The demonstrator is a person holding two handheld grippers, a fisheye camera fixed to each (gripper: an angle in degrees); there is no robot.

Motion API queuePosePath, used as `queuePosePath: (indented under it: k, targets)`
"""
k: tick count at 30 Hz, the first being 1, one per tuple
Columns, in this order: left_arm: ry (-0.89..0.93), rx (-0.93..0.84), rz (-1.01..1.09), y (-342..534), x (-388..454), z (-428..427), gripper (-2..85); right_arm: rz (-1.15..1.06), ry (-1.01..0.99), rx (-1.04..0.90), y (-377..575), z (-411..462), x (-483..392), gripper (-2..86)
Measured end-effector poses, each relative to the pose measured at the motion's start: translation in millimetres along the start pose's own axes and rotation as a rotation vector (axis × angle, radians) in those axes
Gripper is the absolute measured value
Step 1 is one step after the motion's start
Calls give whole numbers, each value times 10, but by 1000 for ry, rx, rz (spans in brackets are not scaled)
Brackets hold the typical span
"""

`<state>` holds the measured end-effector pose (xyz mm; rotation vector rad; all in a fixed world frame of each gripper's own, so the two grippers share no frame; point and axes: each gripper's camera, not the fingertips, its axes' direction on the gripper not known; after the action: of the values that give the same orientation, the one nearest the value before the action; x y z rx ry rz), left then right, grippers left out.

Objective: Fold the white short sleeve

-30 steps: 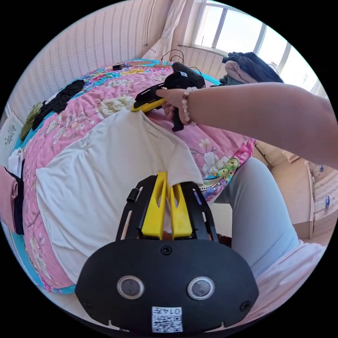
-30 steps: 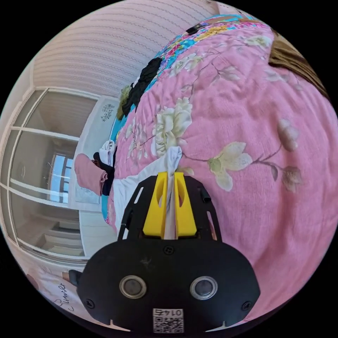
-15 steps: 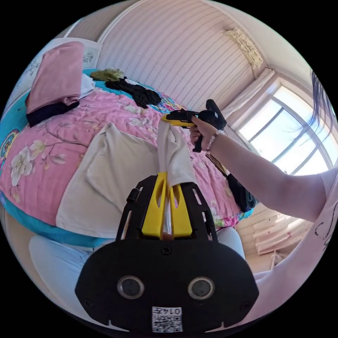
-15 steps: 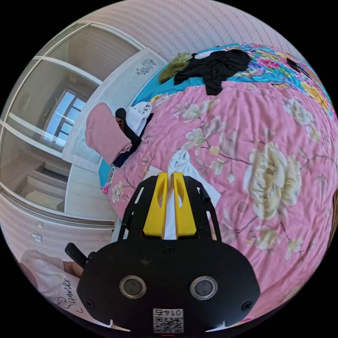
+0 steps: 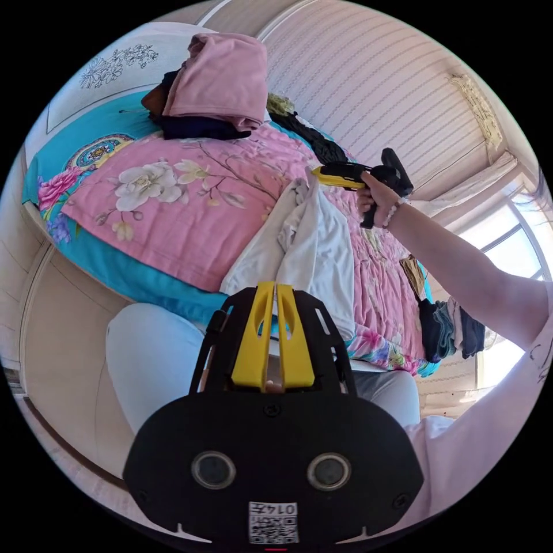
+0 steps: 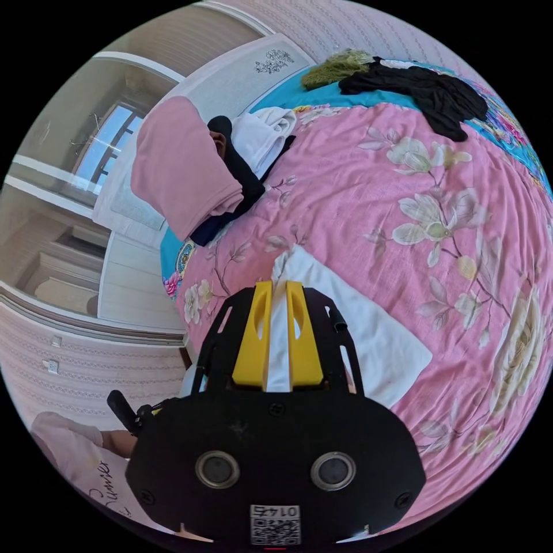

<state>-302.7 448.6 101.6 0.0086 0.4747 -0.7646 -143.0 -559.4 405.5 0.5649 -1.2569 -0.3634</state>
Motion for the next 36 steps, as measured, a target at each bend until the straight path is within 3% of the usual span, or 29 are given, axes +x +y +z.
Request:
queuePosePath:
  k: [9,12,15,20,25,32,36]
  targets:
    - [-159,-48,393,-243,957,541,79,-47,143,-3,29,562,-116,70]
    - [-231,-152,354,-363,951,883,23,-34,190,-42,-99,916,-139,71]
    - [-105,-131,267,-479,834,628,-5,-52,233,-157,-220,1302,-162,31]
    - [40,-95,96,-582,379,70,-8,-154,234,-124,-306,1454,-450,11]
    - [-57,-304,20,-637,-94,521,31,-158,203,-223,-373,1852,-488,27]
    - [-24,-280,116,-604,31,314,76,-255,285,-130,-449,1543,-693,64]
    - [-41,-271,176,-519,202,562,100,-323,345,-205,-627,1685,-719,127]
